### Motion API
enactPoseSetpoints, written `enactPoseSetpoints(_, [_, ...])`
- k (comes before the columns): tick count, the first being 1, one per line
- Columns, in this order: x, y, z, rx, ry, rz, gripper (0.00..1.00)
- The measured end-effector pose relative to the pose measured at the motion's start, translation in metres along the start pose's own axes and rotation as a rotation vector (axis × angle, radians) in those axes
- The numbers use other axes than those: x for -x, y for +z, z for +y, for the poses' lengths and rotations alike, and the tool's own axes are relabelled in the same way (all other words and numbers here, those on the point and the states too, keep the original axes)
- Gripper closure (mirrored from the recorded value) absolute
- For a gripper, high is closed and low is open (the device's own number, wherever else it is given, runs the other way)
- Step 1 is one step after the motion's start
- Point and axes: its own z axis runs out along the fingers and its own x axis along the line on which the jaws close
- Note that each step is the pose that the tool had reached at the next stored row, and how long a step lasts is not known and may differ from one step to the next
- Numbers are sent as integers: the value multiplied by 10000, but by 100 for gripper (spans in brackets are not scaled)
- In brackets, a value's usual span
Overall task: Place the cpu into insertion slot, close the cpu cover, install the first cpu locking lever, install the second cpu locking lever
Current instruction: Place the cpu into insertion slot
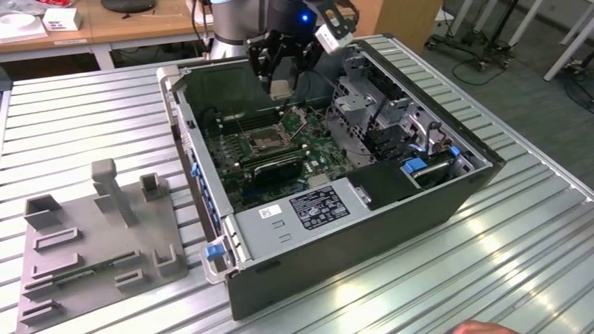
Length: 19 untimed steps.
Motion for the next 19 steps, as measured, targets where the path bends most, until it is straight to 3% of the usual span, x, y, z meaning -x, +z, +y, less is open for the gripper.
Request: enactPoseSetpoints(19, [-129,347,-43,0,0,0,46])
